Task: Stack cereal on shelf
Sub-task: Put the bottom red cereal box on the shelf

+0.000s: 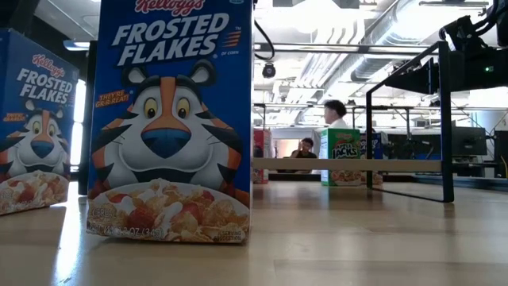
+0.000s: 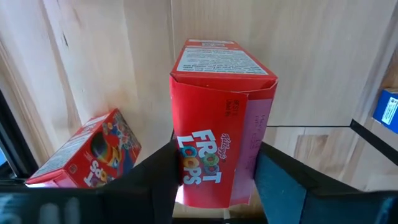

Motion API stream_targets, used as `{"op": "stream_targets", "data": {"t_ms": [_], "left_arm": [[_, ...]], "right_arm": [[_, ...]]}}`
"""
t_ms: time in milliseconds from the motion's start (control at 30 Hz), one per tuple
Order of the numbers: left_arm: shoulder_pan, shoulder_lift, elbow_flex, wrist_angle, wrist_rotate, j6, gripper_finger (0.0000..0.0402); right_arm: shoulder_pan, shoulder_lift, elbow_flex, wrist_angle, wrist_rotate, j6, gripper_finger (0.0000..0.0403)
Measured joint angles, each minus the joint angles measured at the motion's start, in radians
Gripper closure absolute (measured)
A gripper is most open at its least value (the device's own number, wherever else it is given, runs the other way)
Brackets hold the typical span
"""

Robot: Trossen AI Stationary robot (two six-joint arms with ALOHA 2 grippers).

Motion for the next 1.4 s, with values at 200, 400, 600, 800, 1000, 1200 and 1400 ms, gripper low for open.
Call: {"op": "stream_targets", "data": {"t_ms": [200, 400, 600, 800, 1000, 1200, 1400], "left_arm": [[0.0, 0.0, 0.0, 0.0, 0.0, -0.008, 0.0195], [0.0, 0.0, 0.0, 0.004, -0.01, -0.008, 0.0183], [0.001, 0.0, 0.0, 0.026, -0.012, -0.001, 0.0182], [0.001, 0.0, 0.0, 0.027, 0.011, 0.0, 0.0187], [0.001, 0.0, 0.0, 0.046, 0.012, 0.0, 0.0202], [0.001, 0.0, 0.0, 0.072, 0.014, 0.002, 0.0215], [0.001, 0.0, 0.0, 0.078, 0.013, 0.002, 0.0217]], "right_arm": [[0.0, 0.0, 0.0, 0.0, 0.0, 0.0, 0.0396], [0.0, 0.0, 0.0, 0.0, 0.0, 0.0, 0.0396], [0.0, 0.0, 0.0, 0.0, 0.0, 0.0, 0.0396], [0.0, 0.0, 0.0, 0.0, 0.0, 0.0, 0.0396], [0.0, 0.0, 0.0, 0.0, 0.0, 0.0, 0.0396], [0.0, 0.0, 0.0, 0.0, 0.0, 0.0, 0.0396], [0.0, 0.0, 0.0, 0.0, 0.0, 0.0, 0.0396]]}}
